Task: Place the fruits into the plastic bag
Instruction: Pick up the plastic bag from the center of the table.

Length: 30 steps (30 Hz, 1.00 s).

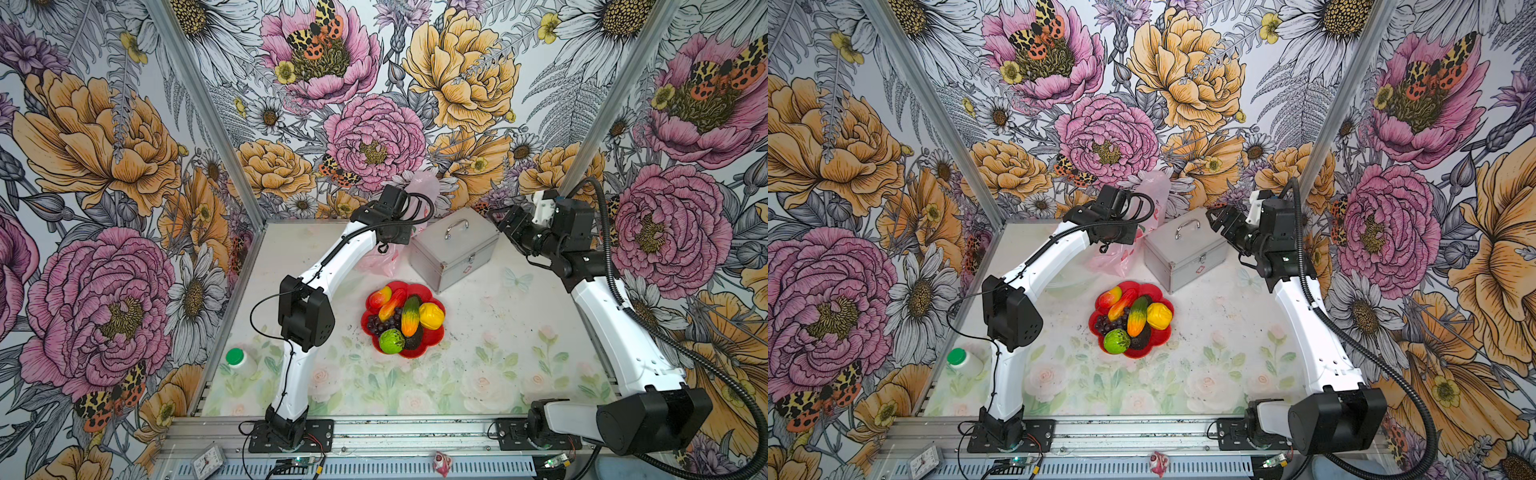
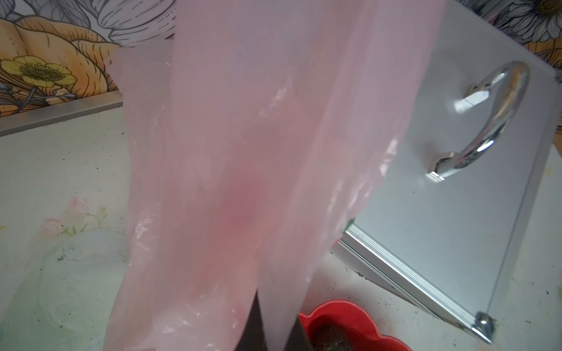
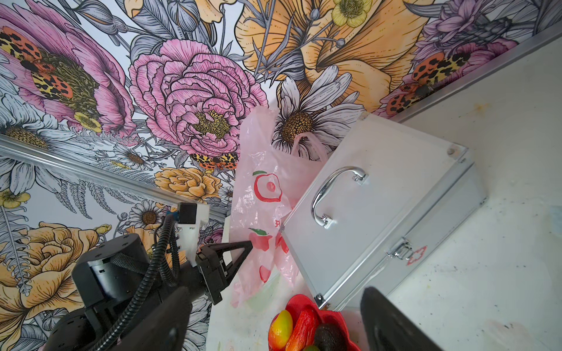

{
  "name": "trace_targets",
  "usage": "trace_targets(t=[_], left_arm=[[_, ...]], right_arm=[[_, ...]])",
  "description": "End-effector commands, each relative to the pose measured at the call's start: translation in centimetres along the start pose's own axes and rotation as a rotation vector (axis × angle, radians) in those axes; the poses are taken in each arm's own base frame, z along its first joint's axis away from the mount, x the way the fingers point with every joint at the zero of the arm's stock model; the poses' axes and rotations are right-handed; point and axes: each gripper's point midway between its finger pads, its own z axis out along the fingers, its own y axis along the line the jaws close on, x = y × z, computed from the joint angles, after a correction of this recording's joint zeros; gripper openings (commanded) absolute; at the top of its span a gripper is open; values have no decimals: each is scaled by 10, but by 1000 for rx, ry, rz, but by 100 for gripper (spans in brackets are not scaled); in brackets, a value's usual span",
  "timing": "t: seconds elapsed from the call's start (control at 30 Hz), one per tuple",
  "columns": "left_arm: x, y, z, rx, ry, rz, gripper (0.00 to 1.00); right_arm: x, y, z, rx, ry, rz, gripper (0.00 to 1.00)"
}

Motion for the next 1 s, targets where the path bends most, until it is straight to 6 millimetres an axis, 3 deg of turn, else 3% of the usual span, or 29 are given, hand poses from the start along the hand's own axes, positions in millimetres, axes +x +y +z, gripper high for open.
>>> trace_targets(t=[0.0, 0.33, 0.53, 0.7, 0.97], left_arm=[[-22, 3, -46, 16, -87, -26, 0], [-32, -20, -119, 116, -188, -59, 0], [-30, -70, -151, 245, -211, -63, 0], [-10, -113, -155, 347, -150, -90, 0], [41, -189, -133, 457, -4, -5, 0]], right_arm=[[-10, 17, 1, -43, -4, -7, 89], [-10, 37, 14, -106, 54, 36, 89], [-6, 44, 9, -121, 55, 25, 89], [1, 31, 2, -74, 49, 26, 89], [1, -10, -15, 106, -13, 59, 89]])
